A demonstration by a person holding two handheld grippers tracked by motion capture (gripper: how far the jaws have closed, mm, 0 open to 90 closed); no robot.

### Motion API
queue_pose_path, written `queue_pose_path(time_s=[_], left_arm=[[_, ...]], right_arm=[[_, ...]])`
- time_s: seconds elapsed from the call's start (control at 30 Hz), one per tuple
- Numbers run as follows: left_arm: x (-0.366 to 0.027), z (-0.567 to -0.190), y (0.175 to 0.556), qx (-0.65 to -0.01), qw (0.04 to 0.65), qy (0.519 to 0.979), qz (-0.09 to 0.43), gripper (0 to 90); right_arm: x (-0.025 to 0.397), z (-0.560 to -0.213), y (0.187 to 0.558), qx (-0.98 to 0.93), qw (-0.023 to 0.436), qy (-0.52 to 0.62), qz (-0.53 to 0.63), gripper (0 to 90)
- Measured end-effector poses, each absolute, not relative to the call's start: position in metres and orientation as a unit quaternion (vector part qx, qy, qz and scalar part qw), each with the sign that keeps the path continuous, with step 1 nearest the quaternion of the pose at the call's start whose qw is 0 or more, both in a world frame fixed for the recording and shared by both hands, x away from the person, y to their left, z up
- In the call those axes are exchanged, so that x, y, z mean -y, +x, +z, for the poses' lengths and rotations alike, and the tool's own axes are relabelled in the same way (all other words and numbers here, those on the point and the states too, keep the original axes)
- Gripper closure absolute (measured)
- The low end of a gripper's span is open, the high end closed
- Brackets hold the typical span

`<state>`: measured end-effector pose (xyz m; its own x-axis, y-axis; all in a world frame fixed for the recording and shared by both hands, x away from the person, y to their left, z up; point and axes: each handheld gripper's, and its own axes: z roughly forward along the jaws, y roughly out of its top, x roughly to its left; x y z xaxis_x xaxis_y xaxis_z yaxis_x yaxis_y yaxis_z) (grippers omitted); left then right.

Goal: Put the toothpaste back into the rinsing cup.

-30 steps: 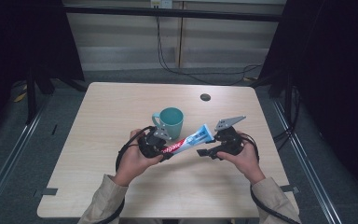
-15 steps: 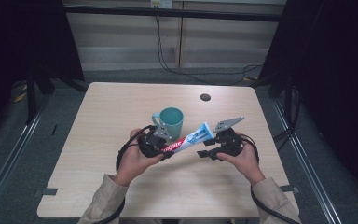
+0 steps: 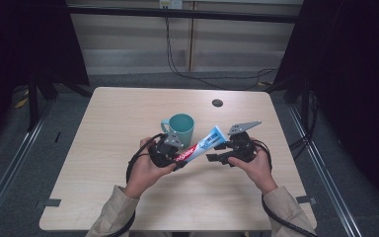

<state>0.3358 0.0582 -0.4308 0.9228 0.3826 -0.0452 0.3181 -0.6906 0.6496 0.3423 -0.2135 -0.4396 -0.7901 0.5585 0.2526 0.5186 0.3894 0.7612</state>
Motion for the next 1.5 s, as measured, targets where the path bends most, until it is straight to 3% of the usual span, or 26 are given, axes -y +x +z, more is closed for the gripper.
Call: queue_pose_path(time_s=[0.63, 0.8, 0.93, 1.1, 1.27, 1.5], left_arm=[[-0.041, -0.436, 0.330, -0.196, 0.339, 0.919, 0.052, 70.0], [-0.032, -0.438, 0.325, -0.182, 0.339, 0.922, 0.047, 70.1], [-0.028, -0.439, 0.325, -0.194, 0.338, 0.920, 0.043, 70.0], [-0.024, -0.441, 0.325, -0.188, 0.334, 0.923, 0.041, 69.2], [-0.020, -0.443, 0.323, -0.192, 0.334, 0.922, 0.040, 67.8], [-0.017, -0.445, 0.324, -0.190, 0.347, 0.917, 0.048, 63.0]], right_arm=[[0.205, -0.429, 0.346, -0.812, 0.031, 0.356, 0.461, 37.4], [0.205, -0.423, 0.348, -0.792, 0.021, 0.369, 0.485, 30.8], [0.208, -0.419, 0.349, -0.785, 0.014, 0.376, 0.492, 36.2], [0.215, -0.417, 0.350, -0.756, -0.015, 0.388, 0.527, 54.0], [0.216, -0.414, 0.350, -0.744, -0.030, 0.387, 0.544, 65.1], [0.213, -0.407, 0.349, -0.734, -0.041, 0.381, 0.561, 73.2]])
